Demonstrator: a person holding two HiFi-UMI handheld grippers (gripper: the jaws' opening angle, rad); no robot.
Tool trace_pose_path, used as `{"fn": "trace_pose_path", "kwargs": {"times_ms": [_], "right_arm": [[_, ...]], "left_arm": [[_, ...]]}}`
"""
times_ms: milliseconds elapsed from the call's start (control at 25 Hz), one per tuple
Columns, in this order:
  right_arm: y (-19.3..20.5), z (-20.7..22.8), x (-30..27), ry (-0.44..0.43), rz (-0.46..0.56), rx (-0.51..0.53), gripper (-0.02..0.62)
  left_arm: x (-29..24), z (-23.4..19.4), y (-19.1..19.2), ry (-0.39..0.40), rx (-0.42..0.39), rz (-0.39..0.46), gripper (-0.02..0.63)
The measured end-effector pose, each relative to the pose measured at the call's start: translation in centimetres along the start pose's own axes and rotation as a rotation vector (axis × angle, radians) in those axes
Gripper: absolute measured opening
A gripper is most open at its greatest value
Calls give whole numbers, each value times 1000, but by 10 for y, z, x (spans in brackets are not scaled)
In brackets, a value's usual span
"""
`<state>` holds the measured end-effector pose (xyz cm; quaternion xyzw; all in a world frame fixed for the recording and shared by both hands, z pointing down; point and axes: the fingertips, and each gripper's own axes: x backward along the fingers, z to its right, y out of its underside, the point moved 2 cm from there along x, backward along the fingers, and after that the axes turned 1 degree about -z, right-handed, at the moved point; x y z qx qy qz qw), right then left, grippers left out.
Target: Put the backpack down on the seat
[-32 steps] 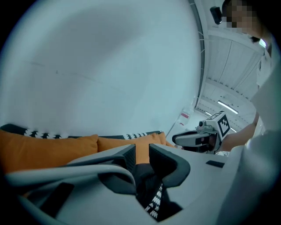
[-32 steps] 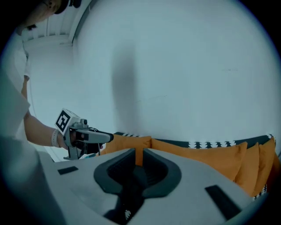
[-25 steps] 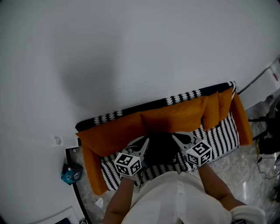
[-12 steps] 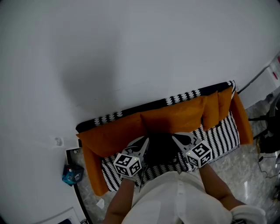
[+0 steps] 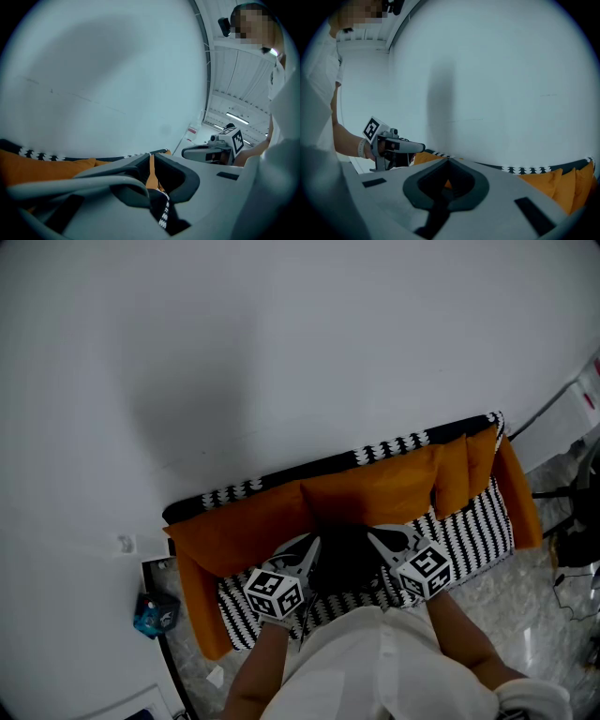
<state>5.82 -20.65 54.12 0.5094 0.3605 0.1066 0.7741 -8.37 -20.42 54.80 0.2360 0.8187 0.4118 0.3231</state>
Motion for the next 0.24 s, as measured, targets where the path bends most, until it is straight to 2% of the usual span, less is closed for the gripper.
{"fn": "trace_pose_path", "kwargs": {"times_ms": [240], "right_arm": [[-2, -1, 0, 0, 0, 0, 17]], "left_arm": [[0, 1, -2, 9, 3, -2, 49]]}}
